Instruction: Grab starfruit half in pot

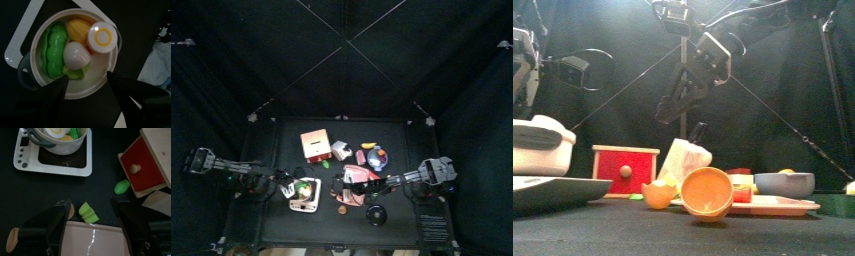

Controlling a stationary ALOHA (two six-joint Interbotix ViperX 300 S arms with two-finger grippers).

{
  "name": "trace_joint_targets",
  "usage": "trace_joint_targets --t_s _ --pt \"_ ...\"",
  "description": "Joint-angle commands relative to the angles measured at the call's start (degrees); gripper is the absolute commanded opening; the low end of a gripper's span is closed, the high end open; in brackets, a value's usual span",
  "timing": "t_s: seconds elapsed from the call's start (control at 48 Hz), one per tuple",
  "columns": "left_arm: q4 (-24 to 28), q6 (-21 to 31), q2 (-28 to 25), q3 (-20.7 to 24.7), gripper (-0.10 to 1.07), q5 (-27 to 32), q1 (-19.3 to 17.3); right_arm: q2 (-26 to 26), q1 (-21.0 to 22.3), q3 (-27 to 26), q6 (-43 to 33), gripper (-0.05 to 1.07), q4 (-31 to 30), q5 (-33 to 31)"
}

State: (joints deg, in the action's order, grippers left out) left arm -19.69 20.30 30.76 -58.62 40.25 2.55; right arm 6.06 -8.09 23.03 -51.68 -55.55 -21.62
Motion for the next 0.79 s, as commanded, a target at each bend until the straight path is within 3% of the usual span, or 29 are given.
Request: trace_joint_targets --t_s 0.0,0.271,0.604,0.771 --pt "1.7 1.3 -0.7 0.8 0.96 0.0 -0.4 -1.1 0.2 -0.9 0.0 0.95 0.0 0.2" --pt "5.8 5.5 -2.8 0.8 0.96 0.1 -0.4 -0.8 0.2 -0.8 0.0 0.95 0.0 0.2" --pt "6.1 5.7 -3.1 1.4 0.95 0.4 0.4 -0.5 0.2 -0.9 0.0 0.95 0.0 0.2" --pt "6.9 5.6 -3.3 1.7 0.87 0.4 0.4 -0.5 0.2 -0.8 0.1 0.95 0.0 0.2"
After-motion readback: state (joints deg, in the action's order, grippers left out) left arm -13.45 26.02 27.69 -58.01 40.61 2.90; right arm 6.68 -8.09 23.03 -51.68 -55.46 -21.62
